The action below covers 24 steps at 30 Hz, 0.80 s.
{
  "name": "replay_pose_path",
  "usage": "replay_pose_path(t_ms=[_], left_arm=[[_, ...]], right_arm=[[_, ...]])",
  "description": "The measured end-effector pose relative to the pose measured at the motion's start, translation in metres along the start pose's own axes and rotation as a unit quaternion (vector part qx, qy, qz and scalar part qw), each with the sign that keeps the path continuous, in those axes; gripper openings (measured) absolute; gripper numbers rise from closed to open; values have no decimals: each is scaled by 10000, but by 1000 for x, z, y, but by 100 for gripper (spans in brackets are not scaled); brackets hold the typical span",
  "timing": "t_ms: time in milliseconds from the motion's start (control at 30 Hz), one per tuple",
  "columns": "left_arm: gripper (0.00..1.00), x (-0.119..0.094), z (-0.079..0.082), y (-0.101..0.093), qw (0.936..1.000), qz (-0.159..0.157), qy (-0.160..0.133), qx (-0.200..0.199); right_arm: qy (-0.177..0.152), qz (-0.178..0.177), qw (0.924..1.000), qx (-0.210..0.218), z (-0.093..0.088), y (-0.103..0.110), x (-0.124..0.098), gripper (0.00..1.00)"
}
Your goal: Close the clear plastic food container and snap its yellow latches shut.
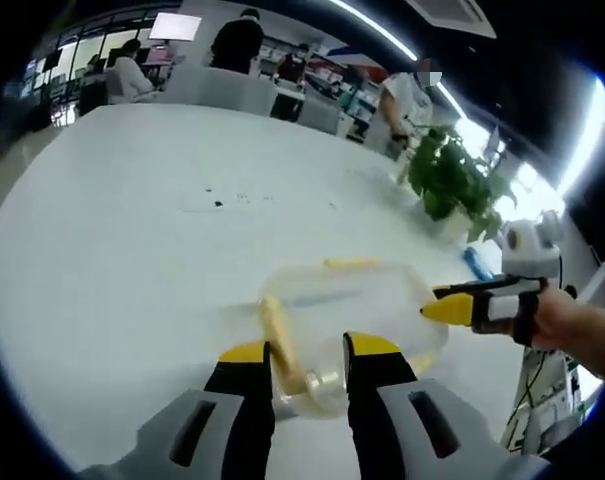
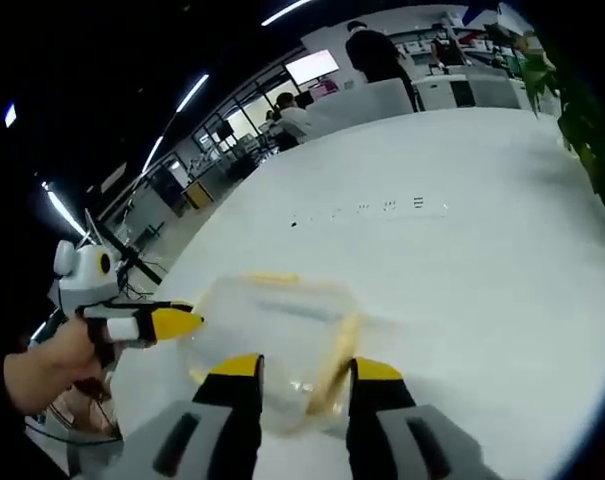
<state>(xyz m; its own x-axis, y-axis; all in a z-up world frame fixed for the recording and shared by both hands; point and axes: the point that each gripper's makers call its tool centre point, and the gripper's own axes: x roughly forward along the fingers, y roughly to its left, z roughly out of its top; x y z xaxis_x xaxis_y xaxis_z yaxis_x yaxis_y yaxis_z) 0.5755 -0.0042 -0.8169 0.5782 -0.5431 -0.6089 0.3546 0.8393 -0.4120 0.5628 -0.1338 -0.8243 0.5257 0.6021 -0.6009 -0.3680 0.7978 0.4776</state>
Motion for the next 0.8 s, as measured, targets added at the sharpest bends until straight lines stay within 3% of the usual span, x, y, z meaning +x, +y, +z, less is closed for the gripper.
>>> replay_pose_path(t_ms=[433, 500, 567, 633, 733, 800], left_arm=[[27, -1, 1, 3, 9999, 2, -164, -39], [29, 0, 3, 5, 9997, -22, -221, 53], [42, -2, 13, 17, 9984, 278, -483, 136], [62, -7, 23, 16, 9964, 195, -818, -56], [69, -7, 24, 19, 9962, 54, -855, -128], [80, -7, 23, 21, 9961, 114, -872, -22]], right_arm=[[59, 74, 9999, 38, 1, -2, 0, 32], [30, 89, 9998, -159, 4, -3, 0, 34], [-233, -172, 9990, -333, 13, -9, -1, 50], [-348, -47, 9991, -235, 16, -5, -1, 71], [-371, 52, 9987, -336, 16, -3, -3, 76], [-395, 96, 9984, -383, 16, -1, -1, 86]])
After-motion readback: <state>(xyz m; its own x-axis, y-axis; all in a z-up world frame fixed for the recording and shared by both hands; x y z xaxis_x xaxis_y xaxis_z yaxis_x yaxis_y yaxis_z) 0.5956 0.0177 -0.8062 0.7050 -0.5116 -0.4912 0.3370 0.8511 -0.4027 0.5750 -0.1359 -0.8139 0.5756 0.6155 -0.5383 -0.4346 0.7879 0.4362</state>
